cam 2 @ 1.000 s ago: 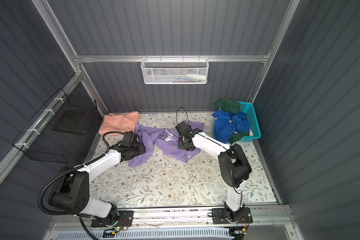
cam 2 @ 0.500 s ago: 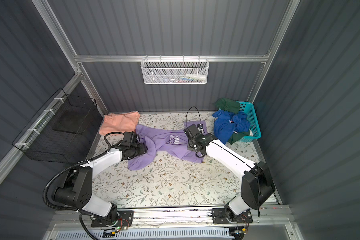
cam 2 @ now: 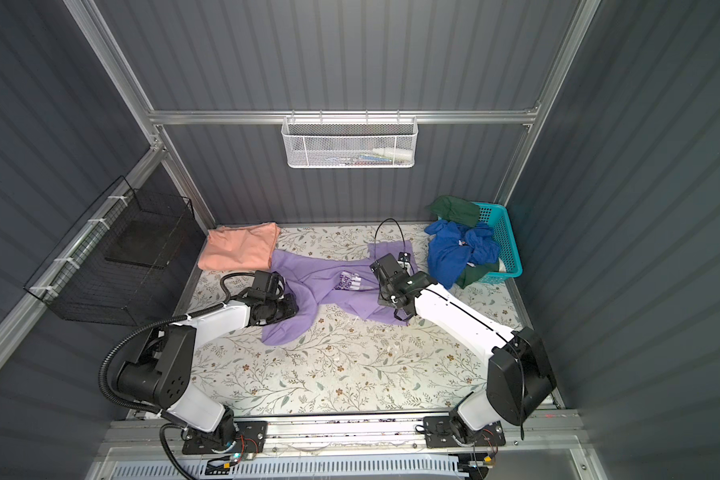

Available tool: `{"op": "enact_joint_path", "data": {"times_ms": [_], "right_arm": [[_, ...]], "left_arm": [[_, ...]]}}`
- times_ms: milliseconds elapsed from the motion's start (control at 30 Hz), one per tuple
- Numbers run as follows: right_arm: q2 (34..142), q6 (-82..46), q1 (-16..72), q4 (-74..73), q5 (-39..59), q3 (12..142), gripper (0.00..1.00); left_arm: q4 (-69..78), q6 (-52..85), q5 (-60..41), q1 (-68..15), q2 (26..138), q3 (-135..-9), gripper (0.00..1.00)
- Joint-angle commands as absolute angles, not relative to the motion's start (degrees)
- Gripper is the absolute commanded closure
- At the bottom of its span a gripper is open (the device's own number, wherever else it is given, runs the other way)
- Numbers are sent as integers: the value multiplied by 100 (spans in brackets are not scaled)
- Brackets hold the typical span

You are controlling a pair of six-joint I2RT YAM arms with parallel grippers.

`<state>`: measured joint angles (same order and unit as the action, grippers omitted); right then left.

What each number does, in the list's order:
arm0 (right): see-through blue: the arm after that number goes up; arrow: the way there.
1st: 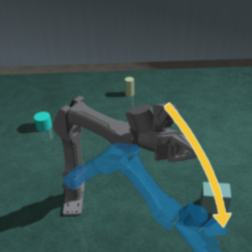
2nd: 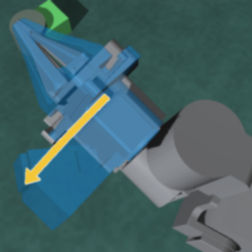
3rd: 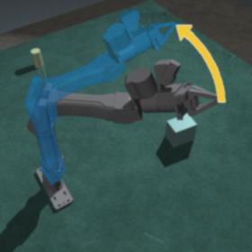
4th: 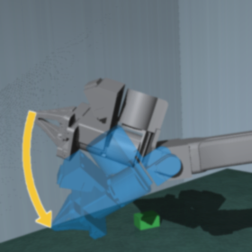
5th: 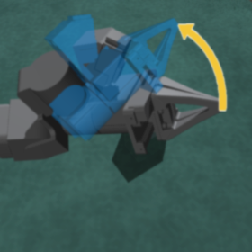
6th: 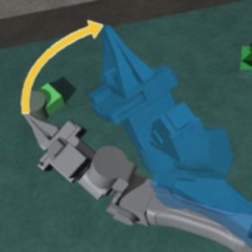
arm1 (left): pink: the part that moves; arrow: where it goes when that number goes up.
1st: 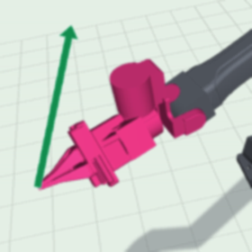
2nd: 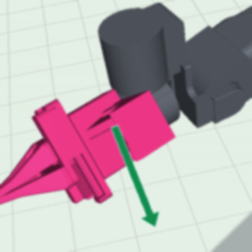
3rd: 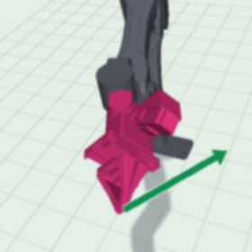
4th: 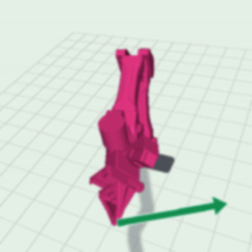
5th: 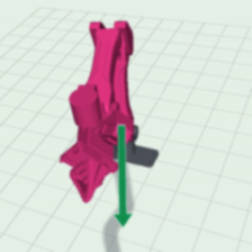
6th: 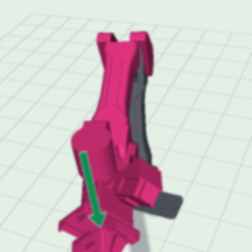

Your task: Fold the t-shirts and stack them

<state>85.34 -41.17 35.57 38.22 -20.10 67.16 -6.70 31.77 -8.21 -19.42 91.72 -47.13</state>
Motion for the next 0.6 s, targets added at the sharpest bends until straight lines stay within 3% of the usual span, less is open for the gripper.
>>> {"op": "enact_joint_path", "data": {"times_ms": [0,267,367,567], "right_arm": [[8454,-4175,3540,3935,-2296,6666,100],[7775,-4387,3441,4591,-3490,6343,100],[7384,-4535,3374,4862,-3745,6121,100],[6670,-5201,3352,5844,-4163,5682,100]], "left_arm": [[-690,3226,-1008,-1960,8950,-4805,100],[-1507,3123,-540,-964,8142,-5116,100],[-1898,2785,-57,-842,7918,-5382,100],[-2033,2724,-64,-542,7849,-5449,100]]}}
